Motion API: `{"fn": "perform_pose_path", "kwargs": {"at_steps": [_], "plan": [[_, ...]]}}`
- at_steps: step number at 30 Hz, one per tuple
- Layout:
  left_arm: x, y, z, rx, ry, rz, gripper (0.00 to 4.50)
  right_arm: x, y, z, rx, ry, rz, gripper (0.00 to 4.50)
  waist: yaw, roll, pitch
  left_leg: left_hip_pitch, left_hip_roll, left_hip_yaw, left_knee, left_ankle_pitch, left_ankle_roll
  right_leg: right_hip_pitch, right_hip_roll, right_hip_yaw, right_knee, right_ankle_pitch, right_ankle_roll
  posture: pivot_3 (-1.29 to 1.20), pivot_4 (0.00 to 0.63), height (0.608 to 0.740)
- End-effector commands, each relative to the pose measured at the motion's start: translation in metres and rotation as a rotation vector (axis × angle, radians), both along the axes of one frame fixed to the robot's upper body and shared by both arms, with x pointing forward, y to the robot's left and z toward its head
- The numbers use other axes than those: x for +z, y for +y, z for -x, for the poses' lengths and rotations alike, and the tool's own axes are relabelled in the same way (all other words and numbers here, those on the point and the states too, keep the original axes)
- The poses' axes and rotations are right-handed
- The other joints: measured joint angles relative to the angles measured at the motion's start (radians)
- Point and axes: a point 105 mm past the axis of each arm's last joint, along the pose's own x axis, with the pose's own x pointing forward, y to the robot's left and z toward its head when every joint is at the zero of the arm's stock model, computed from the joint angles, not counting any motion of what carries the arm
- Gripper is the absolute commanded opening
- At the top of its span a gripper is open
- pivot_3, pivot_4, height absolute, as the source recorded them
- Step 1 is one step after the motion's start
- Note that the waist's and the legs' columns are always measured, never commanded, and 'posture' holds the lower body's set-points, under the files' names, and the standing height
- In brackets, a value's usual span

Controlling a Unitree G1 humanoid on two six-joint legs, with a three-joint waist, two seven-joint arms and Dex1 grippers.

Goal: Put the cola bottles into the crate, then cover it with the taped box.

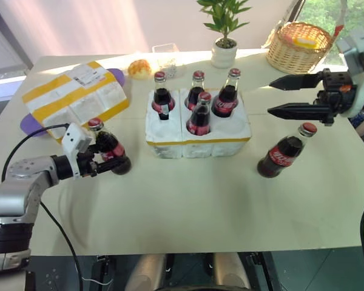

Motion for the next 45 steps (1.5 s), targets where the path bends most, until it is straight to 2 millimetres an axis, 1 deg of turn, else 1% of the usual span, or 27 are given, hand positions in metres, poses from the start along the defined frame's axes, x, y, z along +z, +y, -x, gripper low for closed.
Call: {"fn": "perform_pose_path", "kwargs": {"at_steps": [1,5,10,13,15,18,19,20,21,23,24,26,28,30,33,36,40,43,44,45], "plan": [[0.017,0.002,0.002,-0.009,-0.04,0.011,2.81,0.018,0.003,0.008,0.024,-0.059,-0.009,4.5,0.0,0.0,0.0,0.0,0.0,0.0,0.0,0.0,0.0,0.0,0.0,0.0,0.0,0.0,0.0,0.0,0.15,0.74],[0.032,0.004,0.002,-0.015,-0.054,0.036,2.81,0.026,0.008,0.014,0.049,-0.03,-0.025,4.5,-0.002,0.0,0.0,0.0,0.0,0.0,0.0,0.0,0.0,-0.001,0.0,0.0,0.0,0.0,0.0,0.0,0.15,0.74],[0.077,-0.008,0.011,-0.134,-0.092,0.074,2.81,0.025,0.016,0.015,0.052,-0.069,0.0,4.5,0.001,-0.002,0.001,-0.005,0.001,0.0,0.001,0.0,0.0,-0.005,0.001,0.0,0.0,0.0,0.0,0.0,0.15,0.74],[0.104,-0.017,0.017,-0.224,-0.106,0.09,2.81,0.021,0.016,0.014,0.05,-0.068,-0.001,4.5,0.003,-0.002,0.001,-0.006,0.0,0.0,0.001,0.0,0.0,-0.004,0.001,-0.001,0.0,0.0,0.0,0.0,0.15,0.74],[0.117,-0.022,0.018,-0.268,-0.112,0.106,2.81,0.018,0.016,0.013,0.048,-0.068,-0.002,4.5,0.001,-0.002,0.001,-0.006,-0.001,0.0,0.002,0.0,0.001,-0.004,0.001,-0.001,-0.001,0.0,0.0,0.0,0.15,0.74],[0.15,-0.041,0.011,-0.362,-0.181,0.158,2.81,0.011,0.014,0.011,0.035,-0.071,-0.013,4.5,0.005,-0.003,0.002,-0.005,-0.001,0.0,0.002,0.0,0.001,-0.003,0.001,-0.002,0.0,0.0,0.0,0.0,0.15,0.74],[0.157,-0.048,0.005,-0.377,-0.194,0.176,2.81,0.01,0.014,0.01,0.033,-0.073,-0.017,4.5,0.005,-0.003,0.002,-0.006,-0.001,-0.001,0.002,0.0,0.0,-0.003,0.001,-0.003,0.0,0.0,0.0,0.0,0.15,0.74],[0.159,-0.054,-0.001,-0.385,-0.201,0.179,2.81,0.01,0.013,0.01,0.032,-0.075,-0.021,4.5,0.006,-0.003,0.002,-0.005,-0.001,-0.001,0.003,0.0,0.0,-0.003,0.001,-0.002,0.0,0.0,0.0,0.0,0.15,0.74],[0.158,-0.058,-0.006,-0.389,-0.208,0.17,2.81,0.009,0.014,0.01,0.031,-0.077,-0.024,4.5,0.005,-0.003,0.002,-0.005,-0.001,-0.001,0.003,0.0,0.0,-0.003,0.001,-0.002,0.0,0.0,0.0,0.0,0.15,0.74],[0.147,-0.071,-0.021,-0.398,-0.223,0.109,2.81,0.009,0.013,0.011,0.027,-0.081,-0.03,4.5,0.001,-0.002,0.001,-0.005,-0.001,0.0,0.003,0.004,-0.005,-0.002,0.001,-0.002,0.0,0.001,0.001,0.0,0.15,0.74],[0.142,-0.077,-0.026,-0.409,-0.225,0.093,2.81,0.009,0.012,0.011,0.024,-0.083,-0.033,4.5,0.001,-0.002,0.001,-0.005,-0.001,0.0,0.003,0.004,-0.005,-0.002,0.001,-0.002,0.0,0.0,0.001,0.0,0.15,0.74],[0.136,-0.086,-0.033,-0.436,-0.219,0.081,2.81,0.009,0.011,0.011,0.015,-0.084,-0.039,4.5,-0.003,-0.002,0.001,-0.005,-0.001,0.0,0.002,0.004,-0.005,-0.002,0.001,-0.002,0.0,0.0,0.001,0.0,0.15,0.74],[0.122,-0.093,-0.04,-0.454,-0.214,0.024,2.81,0.008,0.008,0.011,-0.007,-0.086,-0.044,4.5,-0.005,-0.003,0.002,-0.005,-0.001,0.0,0.002,0.004,-0.005,-0.003,0.001,-0.002,0.0,0.001,0.001,0.0,0.15,0.74],[0.112,-0.095,-0.047,-0.457,-0.216,-0.017,2.81,0.008,0.005,0.013,-0.024,-0.086,-0.052,4.5,-0.005,-0.003,0.002,-0.006,-0.001,0.001,0.002,0.004,-0.005,-0.004,0.001,-0.002,0.0,0.001,0.001,0.0,0.15,0.74],[0.108,-0.095,-0.055,-0.446,-0.213,-0.012,2.81,0.007,0.003,0.017,-0.038,-0.083,-0.063,4.5,-0.003,-0.003,0.002,-0.006,-0.001,0.001,0.002,0.004,-0.005,-0.004,0.001,-0.002,0.0,0.001,0.001,0.0,0.15,0.74],[0.1,-0.096,-0.058,-0.449,-0.199,-0.012,2.81,0.004,0.0,0.019,-0.058,-0.078,-0.07,4.5,-0.002,-0.003,0.002,-0.006,-0.001,0.001,0.002,0.004,-0.005,-0.004,0.001,-0.002,0.0,0.001,0.001,0.0,0.15,0.74],[0.082,-0.097,-0.061,-0.446,-0.151,-0.017,2.81,-0.001,-0.001,0.021,-0.073,-0.072,-0.075,4.5,-0.002,-0.003,0.002,-0.006,-0.001,0.001,0.003,0.004,-0.005,-0.003,0.001,-0.002,0.0,0.001,0.001,0.0,0.15,0.74],[0.063,-0.1,-0.061,-0.45,-0.102,-0.032,2.81,-0.003,-0.001,0.02,-0.081,-0.069,-0.077,4.5,-0.003,-0.003,0.002,-0.006,0.0,0.001,0.003,0.004,-0.005,-0.004,0.001,-0.002,0.0,0.001,0.001,0.0,0.15,0.74],[0.058,-0.101,-0.062,-0.447,-0.09,-0.037,3.31,-0.003,-0.001,0.019,-0.084,-0.069,-0.078,4.5,-0.003,-0.003,0.002,-0.006,0.0,0.001,0.003,0.004,-0.005,-0.003,0.001,-0.002,0.0,0.001,0.001,0.0,0.15,0.74],[0.055,-0.102,-0.063,-0.443,-0.085,-0.04,3.91,-0.003,-0.001,0.018,-0.087,-0.069,-0.078,4.5,-0.002,-0.003,0.002,-0.006,0.0,0.001,0.003,0.004,-0.005,-0.003,0.001,-0.002,0.0,0.001,0.001,0.0,0.15,0.74]]}}
